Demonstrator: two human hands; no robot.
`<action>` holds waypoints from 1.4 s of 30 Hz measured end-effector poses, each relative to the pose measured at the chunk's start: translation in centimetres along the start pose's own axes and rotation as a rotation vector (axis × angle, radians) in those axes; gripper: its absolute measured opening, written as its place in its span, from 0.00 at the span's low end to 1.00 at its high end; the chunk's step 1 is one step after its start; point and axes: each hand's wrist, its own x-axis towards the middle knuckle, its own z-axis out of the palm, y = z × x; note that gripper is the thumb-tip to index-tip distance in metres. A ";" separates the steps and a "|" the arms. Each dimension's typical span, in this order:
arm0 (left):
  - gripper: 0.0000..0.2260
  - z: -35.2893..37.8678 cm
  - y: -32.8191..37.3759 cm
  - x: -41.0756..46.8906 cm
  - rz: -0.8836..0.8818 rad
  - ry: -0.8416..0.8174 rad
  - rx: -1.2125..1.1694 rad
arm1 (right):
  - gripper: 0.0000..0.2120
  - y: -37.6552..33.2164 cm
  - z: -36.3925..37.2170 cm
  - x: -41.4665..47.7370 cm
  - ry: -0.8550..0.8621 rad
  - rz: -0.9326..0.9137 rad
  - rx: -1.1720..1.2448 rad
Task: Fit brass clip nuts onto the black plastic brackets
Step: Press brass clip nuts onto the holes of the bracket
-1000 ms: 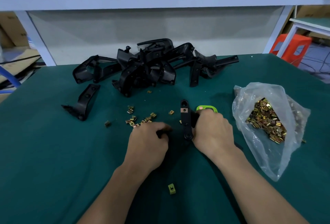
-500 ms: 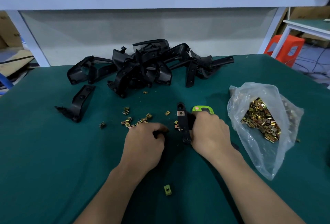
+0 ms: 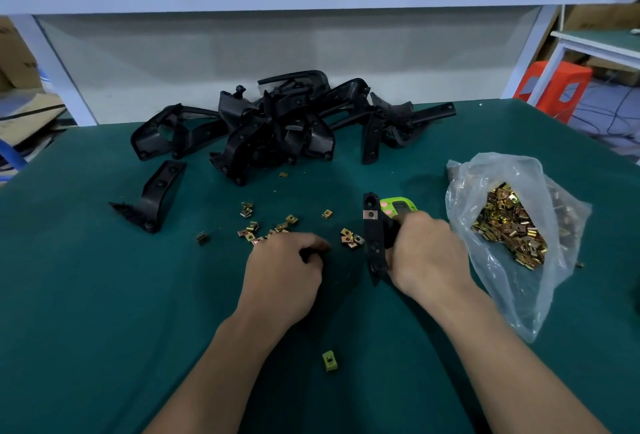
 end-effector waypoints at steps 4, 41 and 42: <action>0.14 -0.2 0.1 -0.1 0.005 -0.012 0.000 | 0.11 0.1 0.0 -0.3 0.024 0.032 -0.036; 0.09 0.2 1.6 -0.6 0.021 0.116 -0.288 | 0.04 0.0 0.0 -1.2 -0.235 -0.176 0.338; 0.09 0.2 1.5 -0.6 0.015 0.124 -0.318 | 0.05 0.0 0.1 -1.2 -0.164 -0.158 0.199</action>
